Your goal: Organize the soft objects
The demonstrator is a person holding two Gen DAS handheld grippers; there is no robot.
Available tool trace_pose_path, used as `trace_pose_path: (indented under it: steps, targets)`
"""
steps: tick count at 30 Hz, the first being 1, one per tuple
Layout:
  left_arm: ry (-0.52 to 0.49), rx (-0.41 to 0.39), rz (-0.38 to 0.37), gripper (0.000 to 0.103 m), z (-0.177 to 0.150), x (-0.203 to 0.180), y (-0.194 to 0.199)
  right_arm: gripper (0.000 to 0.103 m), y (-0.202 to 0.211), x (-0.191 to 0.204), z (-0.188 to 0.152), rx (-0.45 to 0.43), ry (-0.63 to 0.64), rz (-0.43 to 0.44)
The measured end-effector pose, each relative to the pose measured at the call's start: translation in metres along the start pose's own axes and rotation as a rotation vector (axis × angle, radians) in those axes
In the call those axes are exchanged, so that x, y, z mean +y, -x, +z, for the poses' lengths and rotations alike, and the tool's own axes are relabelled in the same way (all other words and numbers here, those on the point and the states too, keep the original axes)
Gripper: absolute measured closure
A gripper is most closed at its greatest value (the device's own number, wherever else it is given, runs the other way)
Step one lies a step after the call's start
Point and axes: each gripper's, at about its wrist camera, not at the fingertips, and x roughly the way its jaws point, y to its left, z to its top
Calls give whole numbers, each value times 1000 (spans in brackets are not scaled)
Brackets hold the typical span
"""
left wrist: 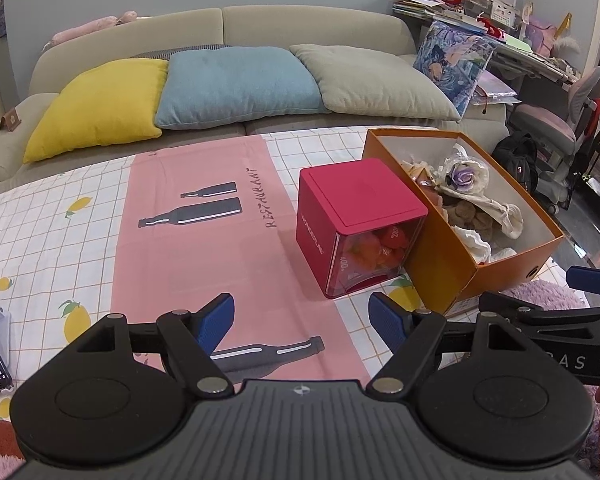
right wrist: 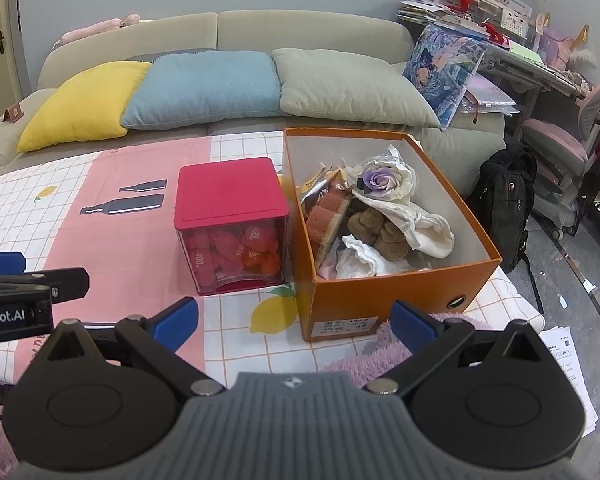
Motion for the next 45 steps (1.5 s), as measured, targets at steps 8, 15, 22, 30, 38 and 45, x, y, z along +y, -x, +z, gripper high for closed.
trace_pose_path:
  steps: [8, 15, 22, 30, 38, 45]
  targets:
    - [0, 0, 1, 13, 0, -1, 0, 3, 0, 1, 1, 1, 2, 1]
    - [1, 0, 1, 13, 0, 0, 0, 3, 0, 1, 1, 2, 2, 0]
    - [1, -1, -1, 13, 0, 0, 0, 3, 0, 1, 1, 1, 4, 1]
    - [2, -1, -1, 13, 0, 0, 1, 3, 0, 1, 1, 0, 5, 1]
    - [1, -1, -1, 13, 0, 0, 0, 3, -1, 1, 2, 2, 10, 4]
    - [0, -1, -2, 14, 0, 1, 1, 3, -3, 0, 2, 5, 13, 6]
